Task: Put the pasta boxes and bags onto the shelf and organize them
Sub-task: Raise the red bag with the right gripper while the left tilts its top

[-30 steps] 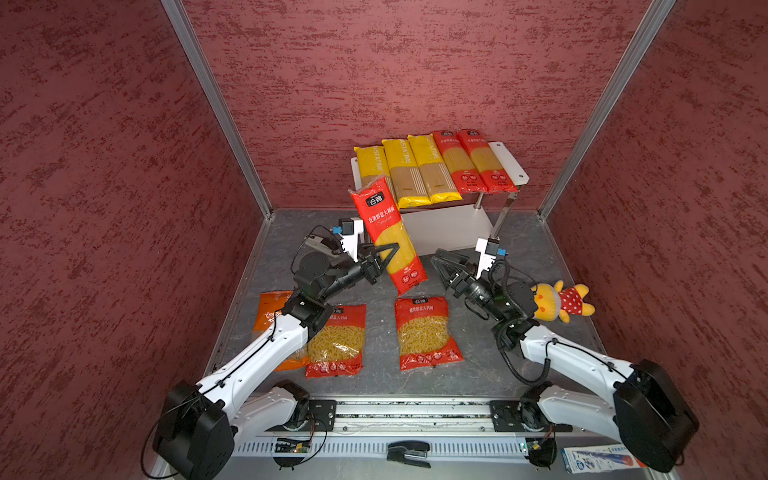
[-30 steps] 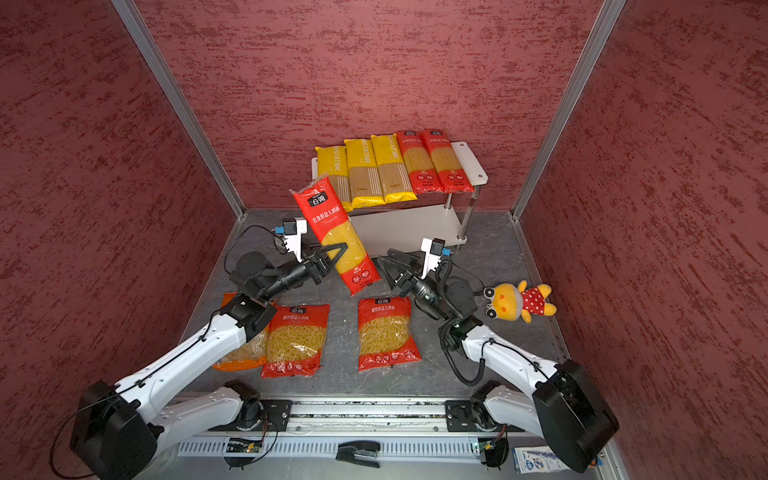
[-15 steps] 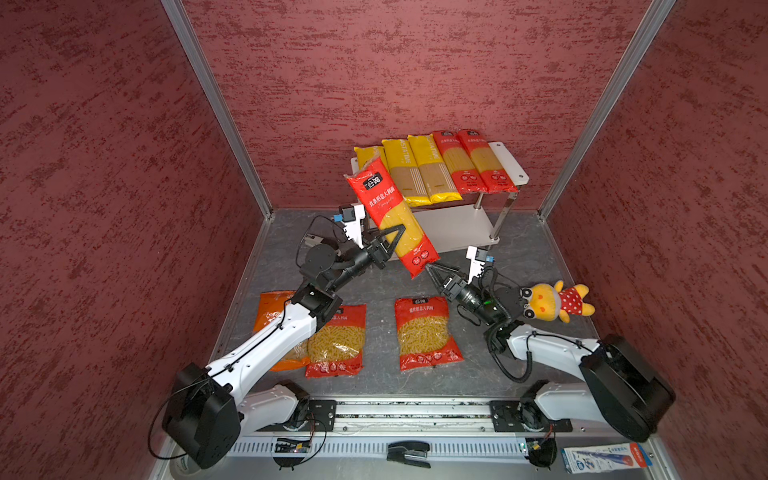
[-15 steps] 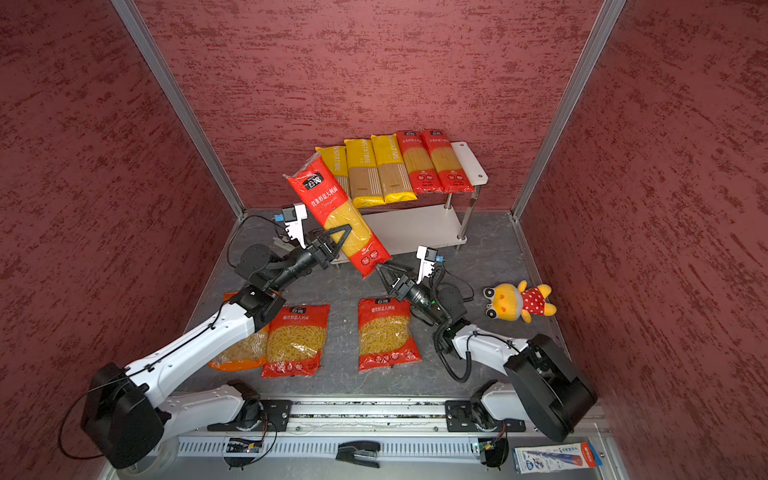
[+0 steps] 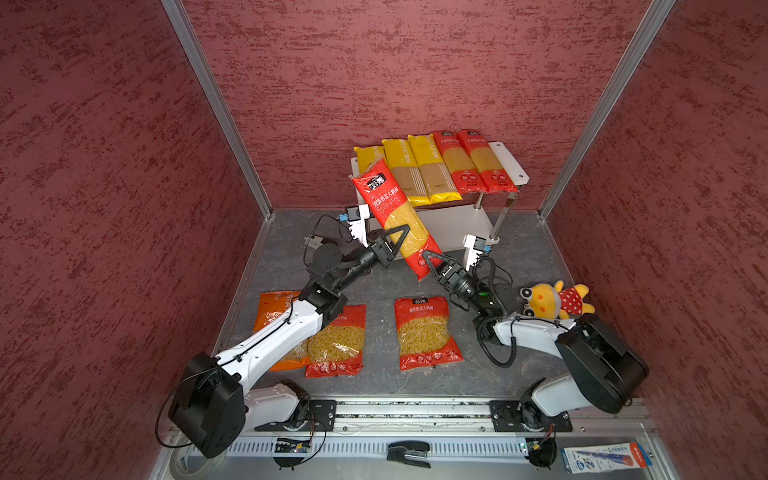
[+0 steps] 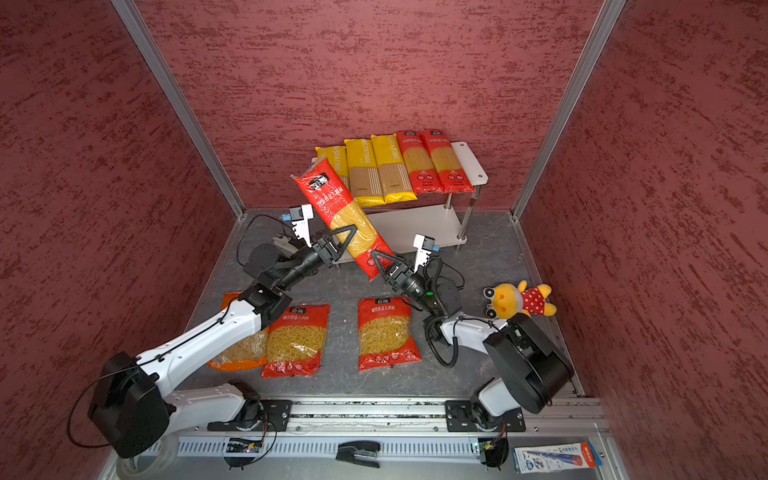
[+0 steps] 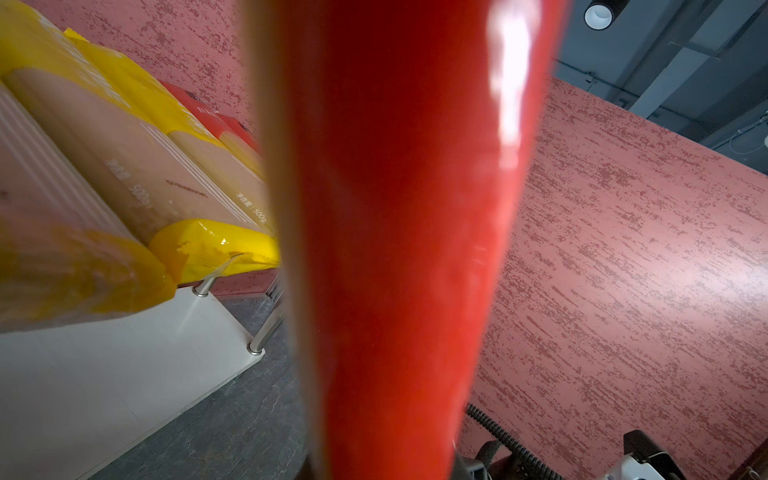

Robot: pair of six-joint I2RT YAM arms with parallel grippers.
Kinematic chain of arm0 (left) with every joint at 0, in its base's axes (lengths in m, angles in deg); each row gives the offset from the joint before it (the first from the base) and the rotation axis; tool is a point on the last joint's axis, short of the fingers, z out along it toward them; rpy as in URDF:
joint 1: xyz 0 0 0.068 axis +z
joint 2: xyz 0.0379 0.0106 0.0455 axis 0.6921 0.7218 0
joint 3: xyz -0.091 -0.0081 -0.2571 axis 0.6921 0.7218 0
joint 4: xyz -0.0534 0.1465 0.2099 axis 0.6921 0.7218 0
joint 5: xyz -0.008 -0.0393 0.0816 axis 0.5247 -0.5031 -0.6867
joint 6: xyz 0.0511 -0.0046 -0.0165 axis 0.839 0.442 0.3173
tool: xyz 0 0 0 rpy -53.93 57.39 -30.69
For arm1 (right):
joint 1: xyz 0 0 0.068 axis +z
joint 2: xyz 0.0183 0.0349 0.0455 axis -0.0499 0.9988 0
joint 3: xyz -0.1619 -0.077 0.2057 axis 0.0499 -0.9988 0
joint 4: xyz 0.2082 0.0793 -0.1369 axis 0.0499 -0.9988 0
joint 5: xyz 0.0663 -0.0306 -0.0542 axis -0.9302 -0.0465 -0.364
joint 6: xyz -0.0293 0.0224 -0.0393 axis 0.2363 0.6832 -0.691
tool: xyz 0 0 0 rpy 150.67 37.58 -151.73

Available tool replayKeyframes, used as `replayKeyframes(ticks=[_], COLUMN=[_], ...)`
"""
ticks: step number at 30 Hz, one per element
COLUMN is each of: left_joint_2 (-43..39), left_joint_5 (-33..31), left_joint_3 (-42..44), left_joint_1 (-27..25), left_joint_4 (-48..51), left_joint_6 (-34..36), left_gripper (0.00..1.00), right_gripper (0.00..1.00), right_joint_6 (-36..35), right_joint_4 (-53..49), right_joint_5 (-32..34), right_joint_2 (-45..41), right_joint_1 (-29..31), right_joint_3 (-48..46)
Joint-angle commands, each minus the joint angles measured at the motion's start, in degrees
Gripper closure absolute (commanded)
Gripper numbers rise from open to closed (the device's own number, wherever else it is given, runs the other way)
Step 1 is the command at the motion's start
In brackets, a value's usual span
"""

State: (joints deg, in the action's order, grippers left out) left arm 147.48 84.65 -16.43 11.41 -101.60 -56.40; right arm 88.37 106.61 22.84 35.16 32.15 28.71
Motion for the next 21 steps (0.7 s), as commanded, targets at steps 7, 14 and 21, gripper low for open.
replayKeyframes(ticks=[7,14,21], left_joint_2=[-0.66,-0.49,-1.19], left_joint_5=[0.03,-0.17,-0.22], left_joint_3=[-3.48,-3.83,-3.58], left_joint_1=[0.13,0.59,1.03], left_joint_4=[-10.04,-8.73,-8.04], left_joint_6=[-1.43,-2.83,-2.75], left_gripper=[0.9,0.73,0.58], right_gripper=[0.74,0.9,0.99], right_joint_6=[3.51,4.16,3.92], right_joint_4=[6.75,8.77,8.32], right_joint_5=[-2.44,-2.18,-1.28], right_joint_2=[0.51,0.78,-0.26], right_joint_1=[0.42,0.42,0.31], right_joint_3=[2.08,2.72,5.52])
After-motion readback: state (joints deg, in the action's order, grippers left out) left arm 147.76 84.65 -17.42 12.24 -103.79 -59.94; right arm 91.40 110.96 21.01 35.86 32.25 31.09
